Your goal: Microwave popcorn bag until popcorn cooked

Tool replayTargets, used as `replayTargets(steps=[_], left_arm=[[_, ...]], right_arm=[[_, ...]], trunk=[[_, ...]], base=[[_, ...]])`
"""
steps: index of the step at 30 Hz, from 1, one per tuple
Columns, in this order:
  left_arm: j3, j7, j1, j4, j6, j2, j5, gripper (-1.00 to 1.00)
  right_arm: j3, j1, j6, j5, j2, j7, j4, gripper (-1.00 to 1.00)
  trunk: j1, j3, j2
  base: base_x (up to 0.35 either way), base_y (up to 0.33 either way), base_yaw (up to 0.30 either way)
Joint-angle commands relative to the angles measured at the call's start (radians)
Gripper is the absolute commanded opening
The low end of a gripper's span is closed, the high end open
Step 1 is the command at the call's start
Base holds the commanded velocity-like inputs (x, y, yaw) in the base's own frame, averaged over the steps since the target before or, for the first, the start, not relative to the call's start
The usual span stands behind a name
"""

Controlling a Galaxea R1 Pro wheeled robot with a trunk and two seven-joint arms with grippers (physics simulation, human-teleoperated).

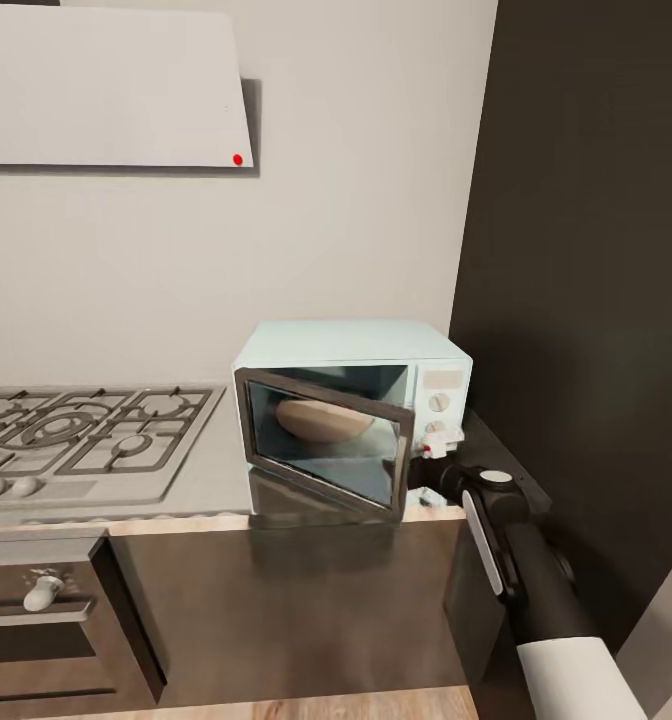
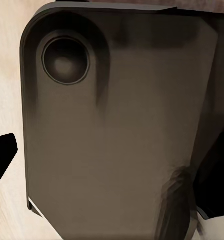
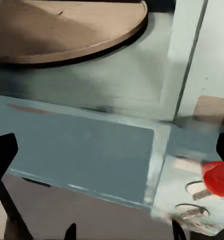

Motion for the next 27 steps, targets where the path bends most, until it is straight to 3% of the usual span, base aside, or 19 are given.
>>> replayTargets(steps=[1, 5, 17, 27], left_arm=[[0.001, -0.002, 0.0, -0.001, -0.001, 0.0, 0.007, 1.0], [0.001, -0.003, 0.0, -0.001, -0.002, 0.0, 0.007, 1.0], [0.001, -0.002, 0.0, 0.0, -0.051, 0.0, 0.007, 1.0], [0.002, -0.002, 0.0, 0.0, -0.052, 0.0, 0.007, 1.0]], right_arm=[[0.018, -0.001, 0.005, 0.011, 0.001, 0.019, -0.001, 1.0], [0.035, -0.001, 0.025, 0.006, 0.0, 0.033, -0.006, 1.0], [0.037, -0.001, 0.032, 0.007, -0.001, 0.034, -0.012, 1.0], [0.038, -0.001, 0.033, 0.001, 0.009, 0.034, -0.009, 1.0]], trunk=[[0.0, -0.001, -0.001], [0.0, -0.001, -0.001], [0.0, -0.001, -0.001], [0.0, -0.001, -0.001]], base=[[0.0, 0.0, 0.0], [0.0, 0.0, 0.0], [-0.021, 0.0, 0.0], [-0.239, 0.129, 0.0]])
